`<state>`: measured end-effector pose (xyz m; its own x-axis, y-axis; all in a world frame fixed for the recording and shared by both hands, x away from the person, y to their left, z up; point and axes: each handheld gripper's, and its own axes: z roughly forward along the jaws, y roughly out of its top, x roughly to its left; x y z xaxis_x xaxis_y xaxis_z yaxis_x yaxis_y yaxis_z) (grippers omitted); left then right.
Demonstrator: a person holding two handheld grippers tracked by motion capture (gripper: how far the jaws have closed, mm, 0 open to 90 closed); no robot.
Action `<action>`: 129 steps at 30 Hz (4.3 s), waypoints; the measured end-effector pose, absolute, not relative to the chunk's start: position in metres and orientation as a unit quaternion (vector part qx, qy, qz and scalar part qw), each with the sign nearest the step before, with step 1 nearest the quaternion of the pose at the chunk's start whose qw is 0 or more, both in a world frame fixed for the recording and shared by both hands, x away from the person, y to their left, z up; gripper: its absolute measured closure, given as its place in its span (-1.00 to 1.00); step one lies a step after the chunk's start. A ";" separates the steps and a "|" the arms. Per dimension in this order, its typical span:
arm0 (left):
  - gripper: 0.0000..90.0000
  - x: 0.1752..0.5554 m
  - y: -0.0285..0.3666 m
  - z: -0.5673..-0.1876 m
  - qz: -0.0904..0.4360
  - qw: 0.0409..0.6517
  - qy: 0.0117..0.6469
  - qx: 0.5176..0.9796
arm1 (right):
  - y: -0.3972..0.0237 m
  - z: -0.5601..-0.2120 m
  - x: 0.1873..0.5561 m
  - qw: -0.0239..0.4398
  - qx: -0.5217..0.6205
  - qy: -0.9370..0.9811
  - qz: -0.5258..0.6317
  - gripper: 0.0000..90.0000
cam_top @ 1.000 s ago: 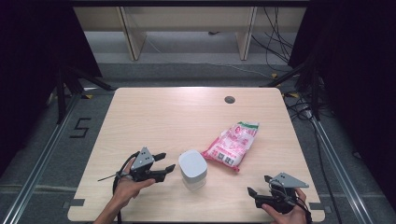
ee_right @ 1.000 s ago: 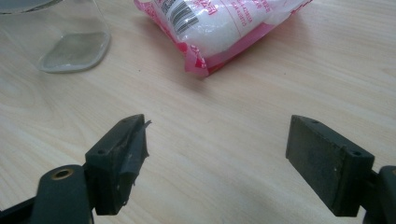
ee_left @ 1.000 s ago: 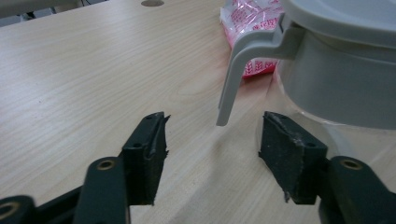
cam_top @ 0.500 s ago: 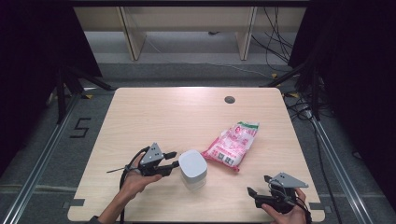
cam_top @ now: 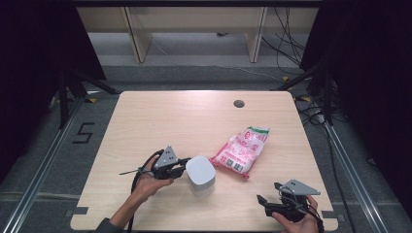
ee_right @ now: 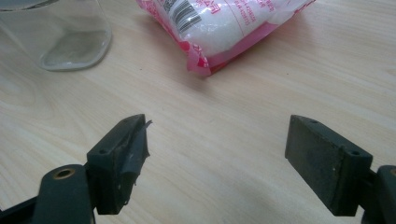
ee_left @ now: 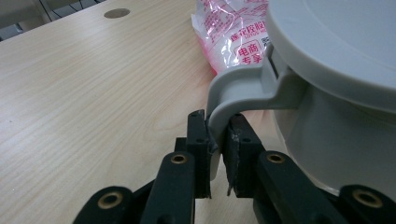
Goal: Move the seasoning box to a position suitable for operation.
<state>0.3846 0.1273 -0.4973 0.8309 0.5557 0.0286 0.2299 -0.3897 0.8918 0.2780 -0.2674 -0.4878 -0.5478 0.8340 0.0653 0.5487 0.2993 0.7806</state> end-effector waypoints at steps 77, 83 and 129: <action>0.52 0.334 0.154 -0.497 0.132 0.509 0.181 0.831 | -0.263 -0.489 0.276 0.160 0.448 0.791 0.384 -0.50; 0.56 0.343 0.154 -0.498 0.155 0.507 0.219 0.819 | -0.264 -0.489 0.278 0.173 0.433 0.797 0.384 -0.50; 0.49 0.332 0.181 -0.481 0.100 0.546 0.117 0.823 | -0.264 -0.490 0.279 0.158 0.431 0.802 0.382 -0.50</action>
<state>0.3319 0.1812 -0.4811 0.9528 0.3015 0.0364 0.0836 -0.3755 0.9230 0.2791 -0.2644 -0.4901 -0.5784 0.8123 0.0758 0.5702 0.3361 0.7496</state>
